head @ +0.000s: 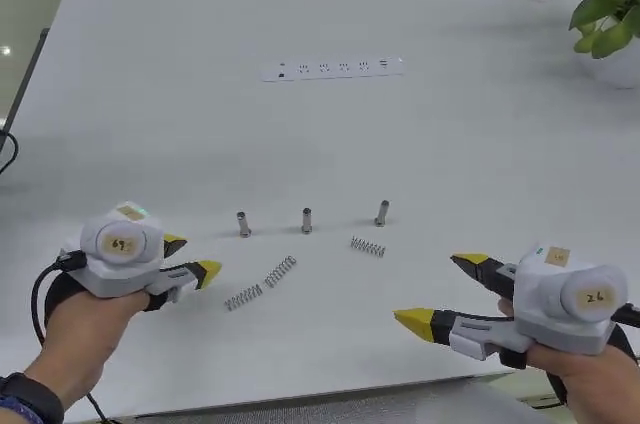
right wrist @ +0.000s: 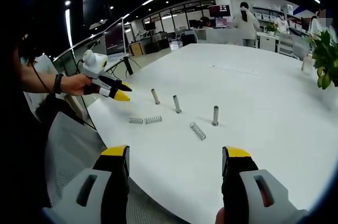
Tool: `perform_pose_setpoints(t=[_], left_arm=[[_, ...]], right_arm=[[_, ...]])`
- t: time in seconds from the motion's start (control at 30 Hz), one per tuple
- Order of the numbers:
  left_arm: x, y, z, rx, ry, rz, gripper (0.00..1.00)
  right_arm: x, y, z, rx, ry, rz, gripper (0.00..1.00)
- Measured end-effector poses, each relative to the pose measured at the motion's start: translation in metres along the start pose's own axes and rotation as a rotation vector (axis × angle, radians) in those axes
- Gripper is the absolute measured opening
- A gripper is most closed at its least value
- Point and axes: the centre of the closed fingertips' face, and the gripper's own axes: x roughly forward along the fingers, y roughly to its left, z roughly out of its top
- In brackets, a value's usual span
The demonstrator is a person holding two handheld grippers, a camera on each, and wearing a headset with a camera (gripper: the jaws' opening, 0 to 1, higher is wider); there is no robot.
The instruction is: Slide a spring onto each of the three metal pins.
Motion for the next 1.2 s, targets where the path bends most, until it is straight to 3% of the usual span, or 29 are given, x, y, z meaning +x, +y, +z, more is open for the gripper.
perform_pose_setpoints(t=[0.4, 0.57, 0.9, 1.2], left_arm=[[-0.032, -0.004, 0.005, -0.012, -0.061, 0.023, 0.41], [-0.041, -0.003, 0.001, -0.025, -0.071, 0.032, 0.44], [-0.059, -0.010, -0.007, -0.028, -0.074, 0.040, 0.53], [-0.061, -0.016, -0.017, -0.047, -0.072, 0.032, 0.58]], right_arm=[[0.003, 0.002, -0.001, -0.009, 0.008, 0.012, 0.70], [0.005, 0.003, 0.000, -0.013, 0.009, 0.018, 0.70], [0.007, 0.003, 0.002, -0.019, 0.011, 0.024, 0.70], [0.008, 0.004, 0.002, -0.021, 0.013, 0.028, 0.70]])
